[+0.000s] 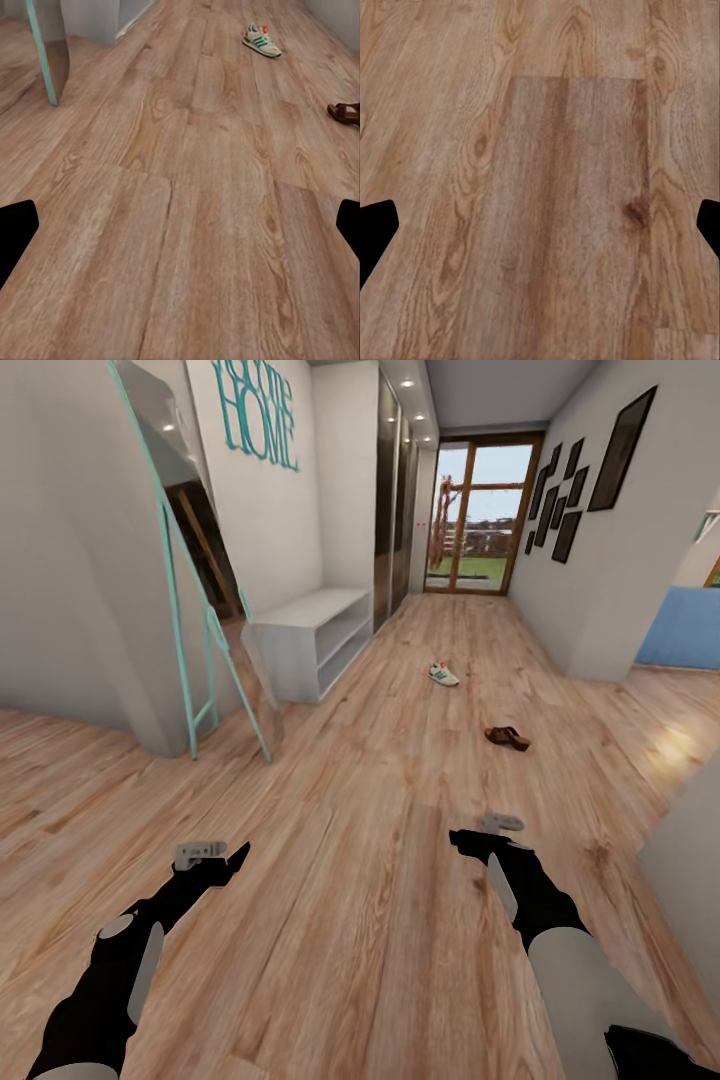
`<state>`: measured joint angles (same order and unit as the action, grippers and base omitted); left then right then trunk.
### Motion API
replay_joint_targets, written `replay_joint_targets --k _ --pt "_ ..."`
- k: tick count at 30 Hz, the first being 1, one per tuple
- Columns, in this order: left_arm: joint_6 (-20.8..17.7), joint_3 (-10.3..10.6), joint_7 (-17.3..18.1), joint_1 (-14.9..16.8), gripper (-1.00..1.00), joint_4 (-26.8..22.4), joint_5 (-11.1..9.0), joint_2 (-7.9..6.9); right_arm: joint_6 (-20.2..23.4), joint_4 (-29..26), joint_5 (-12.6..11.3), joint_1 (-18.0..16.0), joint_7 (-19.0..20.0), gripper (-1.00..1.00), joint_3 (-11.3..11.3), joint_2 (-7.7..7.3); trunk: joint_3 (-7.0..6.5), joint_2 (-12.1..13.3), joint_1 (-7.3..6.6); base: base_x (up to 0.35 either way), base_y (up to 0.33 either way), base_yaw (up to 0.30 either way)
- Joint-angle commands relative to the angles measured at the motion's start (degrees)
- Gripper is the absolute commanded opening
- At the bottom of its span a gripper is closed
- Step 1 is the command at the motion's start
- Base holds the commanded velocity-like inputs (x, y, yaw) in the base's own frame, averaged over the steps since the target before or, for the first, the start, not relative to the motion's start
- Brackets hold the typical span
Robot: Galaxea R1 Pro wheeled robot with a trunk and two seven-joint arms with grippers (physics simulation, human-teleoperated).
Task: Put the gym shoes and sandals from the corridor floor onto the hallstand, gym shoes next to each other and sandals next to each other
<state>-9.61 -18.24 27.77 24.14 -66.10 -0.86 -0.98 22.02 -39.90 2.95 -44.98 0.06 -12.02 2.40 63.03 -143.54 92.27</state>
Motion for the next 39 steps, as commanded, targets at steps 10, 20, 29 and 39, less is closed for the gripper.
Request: replay_joint_targets --k 10,20,29,39 --pt "-0.5 -0.13 0.36 0.03 1.0 -0.08 -0.1 0.04 0.3 -0.09 0.37 -0.02 0.03 1.0 -0.2 0.06 0.06 -0.02 0.02 0.342 -0.156 -0.11" --pt "-0.5 -0.13 0.36 0.03 1.0 -0.08 -0.1 0.05 0.3 -0.09 0.39 -0.02 0.03 1.0 -0.2 0.06 0.06 -0.02 0.02 0.342 -0.15 -0.012" --pt "-0.5 -0.13 0.36 0.03 1.0 -0.08 -0.1 0.06 0.3 -0.09 0.39 -0.02 0.03 1.0 -0.2 0.06 0.06 -0.02 0.02 0.342 -0.148 0.0" --pt "-0.5 -0.13 0.36 0.03 1.0 -0.07 -0.1 0.09 0.3 -0.09 0.43 -0.02 0.03 1.0 -0.2 0.06 0.06 -0.02 0.02 0.342 -0.146 0.0"
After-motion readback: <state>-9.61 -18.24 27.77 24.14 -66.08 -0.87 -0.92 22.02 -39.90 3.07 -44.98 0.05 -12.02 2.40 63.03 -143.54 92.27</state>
